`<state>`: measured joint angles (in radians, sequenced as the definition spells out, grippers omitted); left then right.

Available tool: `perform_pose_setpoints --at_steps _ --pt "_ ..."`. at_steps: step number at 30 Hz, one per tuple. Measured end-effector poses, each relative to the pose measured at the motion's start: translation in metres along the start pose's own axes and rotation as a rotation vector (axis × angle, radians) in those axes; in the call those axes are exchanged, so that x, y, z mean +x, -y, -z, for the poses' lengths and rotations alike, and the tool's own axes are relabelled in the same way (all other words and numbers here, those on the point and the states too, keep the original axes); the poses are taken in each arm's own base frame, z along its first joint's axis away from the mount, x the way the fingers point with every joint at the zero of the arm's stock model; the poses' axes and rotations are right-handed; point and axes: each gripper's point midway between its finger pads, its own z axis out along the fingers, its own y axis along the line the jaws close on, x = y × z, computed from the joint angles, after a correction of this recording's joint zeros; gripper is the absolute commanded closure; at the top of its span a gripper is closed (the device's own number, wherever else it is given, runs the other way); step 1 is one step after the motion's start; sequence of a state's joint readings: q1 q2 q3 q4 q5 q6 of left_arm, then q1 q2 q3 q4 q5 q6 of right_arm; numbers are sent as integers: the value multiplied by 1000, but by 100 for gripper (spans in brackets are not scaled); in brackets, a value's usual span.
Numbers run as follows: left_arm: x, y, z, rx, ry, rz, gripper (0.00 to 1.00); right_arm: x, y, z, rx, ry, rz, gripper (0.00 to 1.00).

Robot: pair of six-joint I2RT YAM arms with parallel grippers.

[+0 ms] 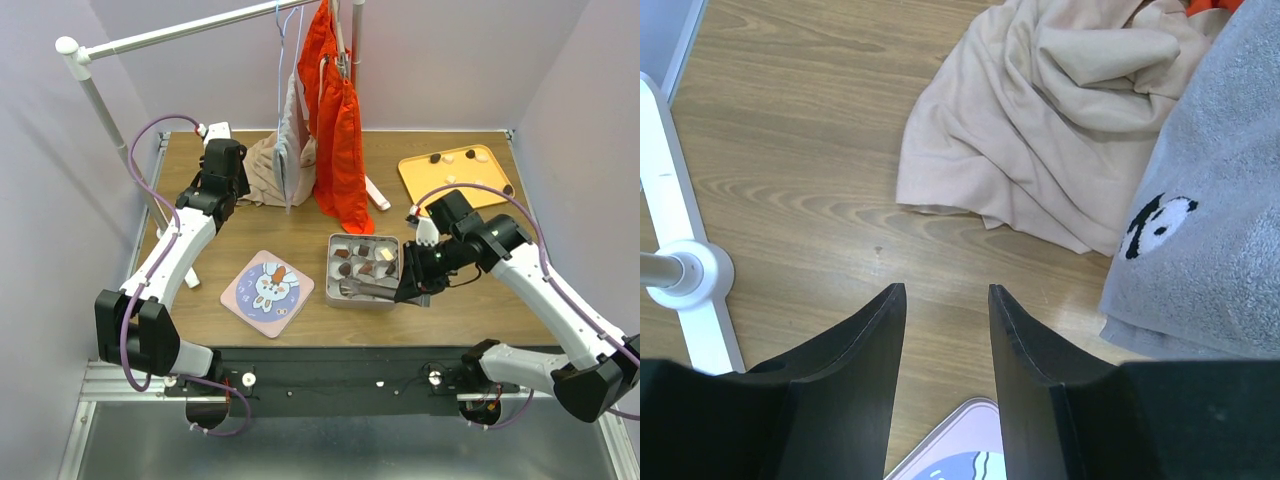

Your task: Pack the chocolate

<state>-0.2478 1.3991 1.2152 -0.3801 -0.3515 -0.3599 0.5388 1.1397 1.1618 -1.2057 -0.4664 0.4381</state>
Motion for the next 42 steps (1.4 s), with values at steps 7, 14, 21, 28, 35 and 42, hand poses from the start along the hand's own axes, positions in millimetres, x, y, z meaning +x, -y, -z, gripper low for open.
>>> perform_pose_setpoints --at_steps 7,14,21,28,35,42 --pt "0 -3 0 -8 -3 2 52 -12 -4 1 14 29 5 83" --pt "0 -4 -1 -9 -3 2 52 -17 -5 -3 15 36 8 75" --pt "0 -6 -1 -16 -2 5 52 -17 -7 -7 18 26 14 53" --pt "-1 -7 -1 -18 -2 6 52 -18 -6 -7 29 33 13 53" --pt "-1 -9 -2 -22 0 8 52 -28 -7 -3 46 65 23 68" --pt "-2 -11 -2 -27 0 11 52 -62 -14 26 115 232 62 79"
